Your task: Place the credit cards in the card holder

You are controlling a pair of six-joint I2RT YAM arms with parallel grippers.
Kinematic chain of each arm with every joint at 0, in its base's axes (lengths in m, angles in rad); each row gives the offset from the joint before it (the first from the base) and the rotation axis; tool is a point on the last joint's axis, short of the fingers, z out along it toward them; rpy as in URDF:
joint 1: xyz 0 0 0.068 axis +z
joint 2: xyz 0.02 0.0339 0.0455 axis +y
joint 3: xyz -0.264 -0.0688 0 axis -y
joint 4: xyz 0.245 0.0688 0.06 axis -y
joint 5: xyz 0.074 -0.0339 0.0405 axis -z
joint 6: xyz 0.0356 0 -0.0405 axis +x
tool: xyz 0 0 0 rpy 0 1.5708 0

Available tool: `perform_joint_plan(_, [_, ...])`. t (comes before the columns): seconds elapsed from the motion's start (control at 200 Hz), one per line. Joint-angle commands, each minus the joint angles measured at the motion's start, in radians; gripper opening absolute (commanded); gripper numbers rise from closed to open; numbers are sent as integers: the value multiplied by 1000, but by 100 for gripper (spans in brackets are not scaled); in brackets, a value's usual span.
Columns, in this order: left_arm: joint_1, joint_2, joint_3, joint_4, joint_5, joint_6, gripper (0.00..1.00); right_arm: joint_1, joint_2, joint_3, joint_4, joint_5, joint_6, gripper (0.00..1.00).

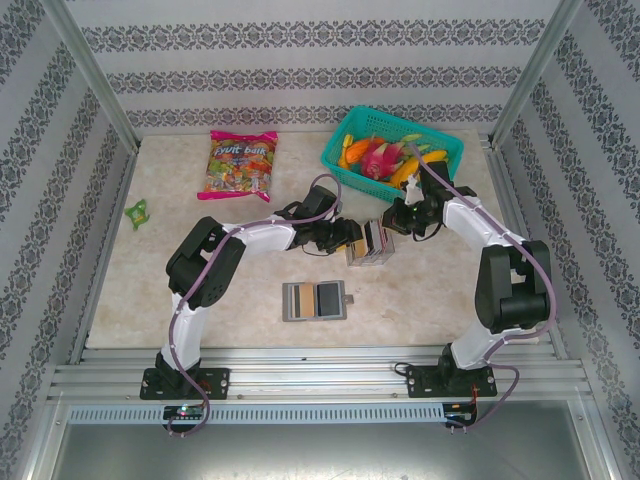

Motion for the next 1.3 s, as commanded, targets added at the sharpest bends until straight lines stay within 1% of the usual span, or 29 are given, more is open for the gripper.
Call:
perform_joint_plan(0.0, [-20,19,35,24,19,-9,50,8,13,-5,39,-113,27,11])
perform_joint_plan(0.285, [-20,19,34,23,20,-8,49,3,17,-13,51,-128,36,12])
perform_joint_plan(0.4, [-20,20,35,23,20,-8,49,0,21,-12,54,-137,34,8])
perform_joint_plan(0.495, [-21,20,38,22,20,-8,49,-8,-2,-25,58,-87,41,2])
perform_joint_plan(0.56, [-20,18,39,19,21,-6,49,-18,-17,-33,69,-90,46,2])
perform_joint_plan(0.635, [-21,21,38,22,20,-7,49,-25,-20,-19,42,-81,30,2])
perform_joint_plan(0.704, [-21,23,42,21,24,-6,50,-27,-32,-10,11,-22,21,3])
perform_joint_plan(0.769, [-22,22,42,20,23,-6,50,-27,-53,-7,-11,31,1,1])
perform_joint_plan(0.914, [-22,23,40,22,22,-6,49,-27,-90,10,-73,152,-37,0])
perform_joint_plan(0.979, [-22,23,39,23,21,-7,49,-27,-104,6,-74,170,-46,0])
perform_joint_plan(1.099, [-22,23,41,24,24,-6,49,-28,-93,14,-88,133,-54,0])
perform_joint_plan(1.174, [-22,19,41,21,24,-3,49,-27,-101,20,-98,135,-54,0])
perform_joint_plan(1.259, [-22,15,39,21,21,0,49,-27,-138,11,-91,190,-60,0])
perform_joint_plan(1.299, [-22,15,41,18,22,2,50,-25,-159,11,-101,258,-59,0])
